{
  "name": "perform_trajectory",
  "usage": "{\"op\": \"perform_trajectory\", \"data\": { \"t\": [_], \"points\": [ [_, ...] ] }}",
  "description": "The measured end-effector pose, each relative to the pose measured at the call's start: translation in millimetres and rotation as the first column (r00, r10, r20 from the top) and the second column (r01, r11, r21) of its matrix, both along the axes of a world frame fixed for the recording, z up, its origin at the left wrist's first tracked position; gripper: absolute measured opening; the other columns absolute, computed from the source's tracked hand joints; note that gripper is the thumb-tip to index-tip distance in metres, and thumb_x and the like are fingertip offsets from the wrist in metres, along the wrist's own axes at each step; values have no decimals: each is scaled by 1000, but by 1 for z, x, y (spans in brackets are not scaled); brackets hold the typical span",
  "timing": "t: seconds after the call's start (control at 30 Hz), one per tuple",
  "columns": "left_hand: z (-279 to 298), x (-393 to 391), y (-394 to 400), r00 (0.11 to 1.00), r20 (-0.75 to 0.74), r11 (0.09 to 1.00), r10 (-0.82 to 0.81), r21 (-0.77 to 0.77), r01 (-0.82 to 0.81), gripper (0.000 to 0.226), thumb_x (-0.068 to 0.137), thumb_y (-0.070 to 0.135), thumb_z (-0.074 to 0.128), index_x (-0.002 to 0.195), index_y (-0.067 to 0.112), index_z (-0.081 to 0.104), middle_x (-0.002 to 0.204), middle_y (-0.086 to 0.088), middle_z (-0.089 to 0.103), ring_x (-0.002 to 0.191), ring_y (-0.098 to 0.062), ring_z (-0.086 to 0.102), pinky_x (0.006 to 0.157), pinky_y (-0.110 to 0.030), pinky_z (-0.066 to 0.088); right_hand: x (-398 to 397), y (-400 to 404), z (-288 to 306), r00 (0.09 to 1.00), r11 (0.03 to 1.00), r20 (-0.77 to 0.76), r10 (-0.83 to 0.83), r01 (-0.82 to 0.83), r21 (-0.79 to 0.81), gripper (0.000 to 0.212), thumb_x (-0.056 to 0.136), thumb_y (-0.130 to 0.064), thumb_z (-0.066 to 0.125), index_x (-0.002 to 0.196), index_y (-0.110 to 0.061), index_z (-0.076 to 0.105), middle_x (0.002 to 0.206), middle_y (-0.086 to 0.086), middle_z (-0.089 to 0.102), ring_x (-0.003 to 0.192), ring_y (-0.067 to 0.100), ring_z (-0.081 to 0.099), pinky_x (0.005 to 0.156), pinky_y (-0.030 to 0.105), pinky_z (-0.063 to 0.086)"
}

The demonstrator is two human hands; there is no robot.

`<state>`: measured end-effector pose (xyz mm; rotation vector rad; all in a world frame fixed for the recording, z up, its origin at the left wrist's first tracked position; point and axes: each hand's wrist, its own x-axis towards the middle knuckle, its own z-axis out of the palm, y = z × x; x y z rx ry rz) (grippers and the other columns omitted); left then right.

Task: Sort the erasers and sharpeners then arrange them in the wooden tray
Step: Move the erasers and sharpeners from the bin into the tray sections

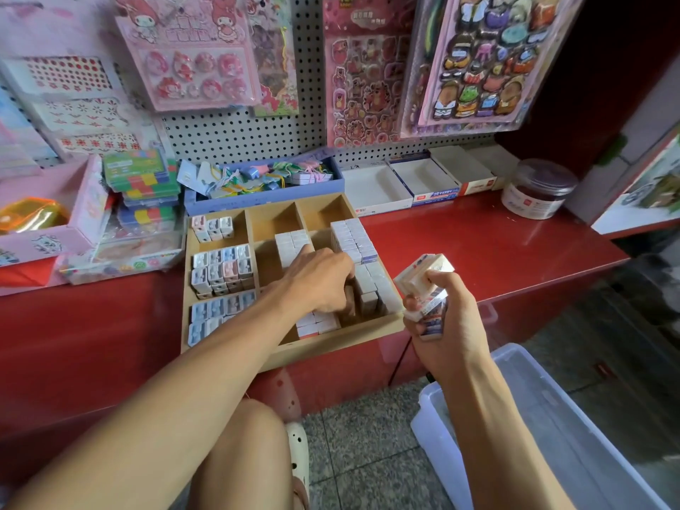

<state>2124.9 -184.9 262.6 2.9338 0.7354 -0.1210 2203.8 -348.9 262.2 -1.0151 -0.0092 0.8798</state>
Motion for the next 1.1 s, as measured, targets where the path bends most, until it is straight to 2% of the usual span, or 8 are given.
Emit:
{"op": "perform_trajectory", "data": {
  "t": [0.1, 0.47, 0.6, 0.7, 0.87, 0.97, 1.03, 1.1],
  "points": [
    [2, 3, -3, 1000, -28, 999, -3, -39, 2, 21, 75, 25, 72, 66, 19, 54, 74, 0, 63, 74, -21, 52, 83, -37, 34, 1, -4, -1, 1000, 1000, -17, -5, 5, -14, 15, 94, -16, 50, 105, -13, 60, 69, 1, 59, 49, 7, 46, 39, 19, 24],
    [-1, 7, -8, 997, -75, 1000, -9, -30, 7, 15, 73, 22, 68, 67, 20, 54, 68, 1, 58, 72, -20, 52, 88, -38, 35, 4, -11, -3, 1000, 1000, -25, -6, 5, -30, 13, 93, -16, 52, 101, -12, 61, 70, 1, 61, 50, 8, 47, 39, 19, 26],
    [12, 1, -4, 1000, 27, 993, 9, -119, -6, 31, 61, 46, 78, 76, 24, 63, 79, 11, 59, 77, -14, 54, 71, -33, 36, 3, -11, -2, 1000, 999, 10, 29, -28, -40, 15, 93, -17, 51, 103, -11, 60, 69, 1, 61, 49, 8, 49, 37, 19, 25],
    [25, -11, 1, 983, 150, 963, 102, -263, -60, 42, 60, 40, 83, 91, 24, 60, 87, 10, 59, 79, -13, 56, 61, -31, 41, -1, -6, -2, 1000, 999, 10, 30, -30, -33, 15, 94, -16, 50, 104, -12, 60, 74, 4, 61, 50, 10, 48, 35, 19, 25],
    [32, -44, 18, 903, 312, 858, 296, -501, -108, 43, 62, 30, 89, 92, 27, 58, 91, 9, 63, 78, -11, 61, 67, -31, 49, -13, 8, 3, 999, 999, -8, 43, -43, -6, 16, 95, -15, 48, 105, -13, 60, 75, 6, 61, 50, 10, 46, 35, 18, 25],
    [32, -67, 39, 823, 388, 835, 415, -521, -176, 23, 71, 21, 86, 81, 26, 66, 83, 5, 69, 73, -14, 66, 66, -31, 53, -21, 18, 9, 996, 997, 13, 83, -83, -4, 16, 95, -15, 47, 100, -14, 62, 71, 6, 58, 50, 10, 43, 35, 18, 25],
    [34, -81, 55, 803, 385, 840, 455, -484, -244, 16, 80, 18, 79, 91, 23, 69, 91, 3, 71, 74, -10, 64, 63, -28, 51, -27, 24, 12, 994, 994, 29, 108, -107, -22, 16, 95, -16, 46, 94, -14, 62, 67, 6, 54, 48, 10, 42, 35, 19, 24],
    [35, -89, 70, 849, 324, 873, 416, -404, -273, 22, 88, 16, 69, 108, 24, 66, 111, 1, 65, 91, -13, 61, 70, -28, 48, -32, 30, 13, 992, 993, 33, 119, -118, -31, 16, 95, -16, 46, 94, -13, 62, 68, 5, 55, 49, 10, 44, 35, 19, 25]
  ]
}}
